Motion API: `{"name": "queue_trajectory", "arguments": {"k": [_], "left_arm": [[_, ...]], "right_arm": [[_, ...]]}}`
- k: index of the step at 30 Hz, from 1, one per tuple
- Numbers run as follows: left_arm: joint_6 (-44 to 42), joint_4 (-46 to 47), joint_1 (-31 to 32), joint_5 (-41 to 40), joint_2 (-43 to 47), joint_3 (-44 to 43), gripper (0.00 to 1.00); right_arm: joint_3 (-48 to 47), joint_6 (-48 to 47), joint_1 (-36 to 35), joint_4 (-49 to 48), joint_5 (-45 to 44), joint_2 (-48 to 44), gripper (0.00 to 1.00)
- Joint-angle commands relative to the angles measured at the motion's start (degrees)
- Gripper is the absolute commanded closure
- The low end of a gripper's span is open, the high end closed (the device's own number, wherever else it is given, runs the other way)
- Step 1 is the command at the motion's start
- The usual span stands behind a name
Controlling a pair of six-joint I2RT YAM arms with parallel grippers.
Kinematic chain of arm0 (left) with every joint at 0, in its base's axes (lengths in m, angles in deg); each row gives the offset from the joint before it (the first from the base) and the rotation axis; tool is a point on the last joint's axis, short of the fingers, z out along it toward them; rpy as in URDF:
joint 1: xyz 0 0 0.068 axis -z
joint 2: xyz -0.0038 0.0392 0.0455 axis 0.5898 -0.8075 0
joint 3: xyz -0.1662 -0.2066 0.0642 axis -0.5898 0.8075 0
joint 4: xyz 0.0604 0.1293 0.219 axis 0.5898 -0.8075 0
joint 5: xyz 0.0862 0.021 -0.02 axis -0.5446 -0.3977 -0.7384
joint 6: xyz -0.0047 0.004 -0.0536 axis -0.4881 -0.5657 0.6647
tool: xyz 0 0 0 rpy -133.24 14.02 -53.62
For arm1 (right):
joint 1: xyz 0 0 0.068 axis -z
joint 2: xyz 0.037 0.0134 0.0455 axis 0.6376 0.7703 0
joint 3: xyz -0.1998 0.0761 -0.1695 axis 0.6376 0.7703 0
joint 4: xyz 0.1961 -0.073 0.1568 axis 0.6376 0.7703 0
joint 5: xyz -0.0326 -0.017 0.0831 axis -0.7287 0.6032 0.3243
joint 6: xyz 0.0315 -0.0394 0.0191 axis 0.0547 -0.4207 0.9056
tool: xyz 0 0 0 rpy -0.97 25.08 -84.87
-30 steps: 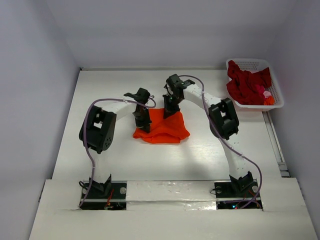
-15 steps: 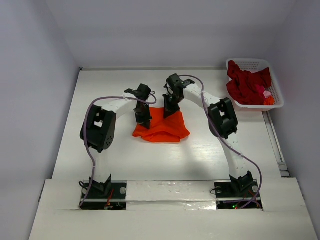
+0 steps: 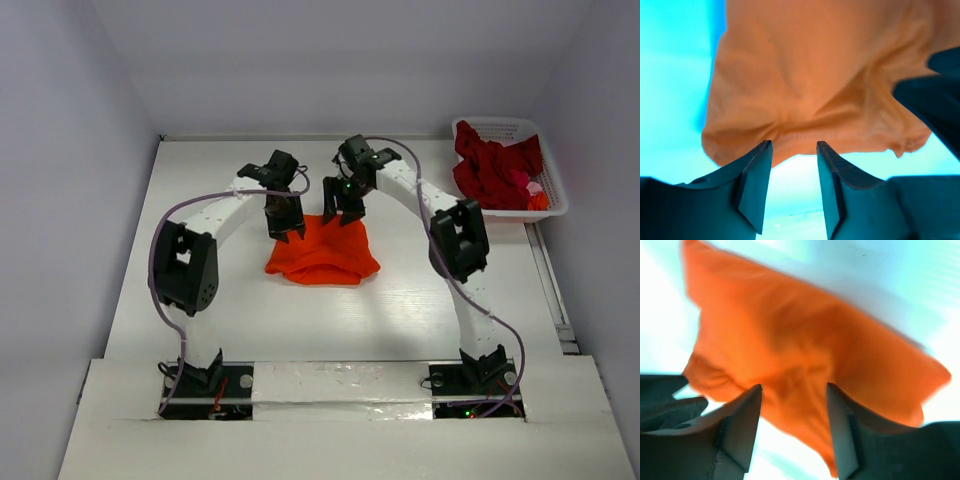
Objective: Fold and stack the t-shirts
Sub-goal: Fold the long partially folded tshirt into a neat square
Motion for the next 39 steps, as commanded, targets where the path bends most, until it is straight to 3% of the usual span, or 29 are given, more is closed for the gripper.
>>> {"name": "queue_trajectory", "arguments": {"k": [1,8,16,23,39], "left_arm": [[-0.02,-3.43,-0.25,-2.09,8.27,1.34,0.62],[0.85,-2.82,-0.25,-5.08,17.15,10.84,0.67],[3.31,1.31,0.98,-5.96,21.73,21.91,0.74],[4.9,6.32,1.51,-5.7,21.46,25.7,0.76],[6.3,8.61,2.03,-7.02,17.6,24.12,0.77]], "right_arm": [[1.99,-0.86,0.38,0.64,-1.65,-12.14,0.36],[18.32,-1.38,-0.15,-0.94,-6.66,-26.82,0.49],[36.19,-1.47,-1.91,-5.86,-10.18,-33.88,0.51],[39.63,-1.74,-2.52,-8.06,-10.53,-33.09,0.53],[39.28,-1.47,-3.05,-8.85,-10.18,-30.1,0.53]]}}
